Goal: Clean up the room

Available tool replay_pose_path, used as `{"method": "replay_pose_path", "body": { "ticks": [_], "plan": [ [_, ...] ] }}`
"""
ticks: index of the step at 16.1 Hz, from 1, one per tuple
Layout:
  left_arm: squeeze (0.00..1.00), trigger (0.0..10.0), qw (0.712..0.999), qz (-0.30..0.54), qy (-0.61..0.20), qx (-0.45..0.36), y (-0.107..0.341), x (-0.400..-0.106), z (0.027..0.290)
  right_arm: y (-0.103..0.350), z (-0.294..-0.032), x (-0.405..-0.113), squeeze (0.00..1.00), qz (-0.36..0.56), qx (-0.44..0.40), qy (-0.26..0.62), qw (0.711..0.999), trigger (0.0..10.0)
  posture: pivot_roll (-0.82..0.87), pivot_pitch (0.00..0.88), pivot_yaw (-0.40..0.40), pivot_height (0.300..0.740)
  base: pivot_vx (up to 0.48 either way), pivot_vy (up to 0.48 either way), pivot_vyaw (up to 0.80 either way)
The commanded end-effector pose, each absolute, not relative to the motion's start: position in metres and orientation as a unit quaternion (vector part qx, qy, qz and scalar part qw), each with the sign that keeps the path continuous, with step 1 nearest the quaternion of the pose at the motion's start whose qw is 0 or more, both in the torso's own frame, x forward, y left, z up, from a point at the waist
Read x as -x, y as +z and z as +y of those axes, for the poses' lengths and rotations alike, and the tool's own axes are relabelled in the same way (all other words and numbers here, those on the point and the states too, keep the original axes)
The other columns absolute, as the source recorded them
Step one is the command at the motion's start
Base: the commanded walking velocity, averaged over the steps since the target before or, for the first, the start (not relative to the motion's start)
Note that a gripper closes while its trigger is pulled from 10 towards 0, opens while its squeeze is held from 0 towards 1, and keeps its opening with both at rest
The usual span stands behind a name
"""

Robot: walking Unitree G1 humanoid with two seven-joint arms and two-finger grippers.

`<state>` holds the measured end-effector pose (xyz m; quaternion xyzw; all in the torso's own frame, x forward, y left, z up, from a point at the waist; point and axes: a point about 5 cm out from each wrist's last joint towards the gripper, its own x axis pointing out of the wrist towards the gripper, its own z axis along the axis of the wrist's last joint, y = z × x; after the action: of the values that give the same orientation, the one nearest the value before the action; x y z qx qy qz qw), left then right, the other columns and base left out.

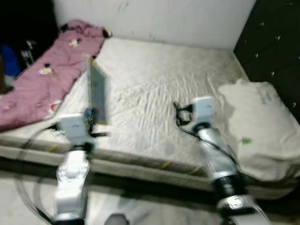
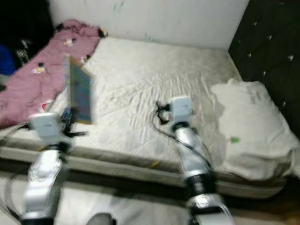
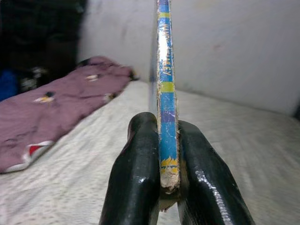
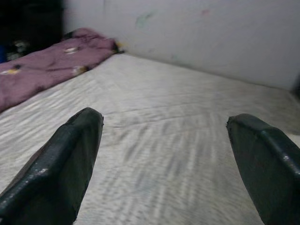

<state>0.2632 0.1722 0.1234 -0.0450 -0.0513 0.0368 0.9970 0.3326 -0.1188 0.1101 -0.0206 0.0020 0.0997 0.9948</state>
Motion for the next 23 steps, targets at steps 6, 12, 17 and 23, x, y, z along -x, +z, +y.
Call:
{"method": "replay_pose_path", "body": {
  "ticks": [6, 12, 17, 23],
  "plan": [
    [0.0, 10.0, 0.996, -0.071, 0.037, 0.048, 0.1335, -0.2665, 0.1666, 0.1159, -0.1236, -0.3357, 0.0, -0.009, 0.029, 0.094, 0.995, 10.0, 0.06, 0.0, -0.052, 0.74, 0.048, 0.0, 0.0],
    [0.0, 10.0, 0.995, -0.076, 0.035, 0.049, 0.1348, -0.2678, 0.1657, 0.1152, -0.1241, -0.336, 0.0, -0.008, 0.028, 0.092, 0.995, 10.0, 0.06, 0.0, -0.05, 0.74, 0.0, 0.0, -0.4],
    [0.0, 10.0, 0.995, -0.082, 0.024, 0.051, 0.1365, -0.2678, 0.1636, 0.1154, -0.1243, -0.3368, 0.0, -0.007, 0.028, 0.091, 0.995, 10.0, 0.06, 0.0, -0.052, 0.74, 0.252, 0.0, 0.0],
    [0.0, 10.0, 0.995, -0.083, 0.023, 0.048, 0.1363, -0.2679, 0.1641, 0.1161, -0.1235, -0.3374, 0.0, -0.011, 0.032, 0.094, 0.995, 10.0, 0.07, 0.0, -0.053, 0.74, 0.323, 0.0, 0.0]
  ]
}}
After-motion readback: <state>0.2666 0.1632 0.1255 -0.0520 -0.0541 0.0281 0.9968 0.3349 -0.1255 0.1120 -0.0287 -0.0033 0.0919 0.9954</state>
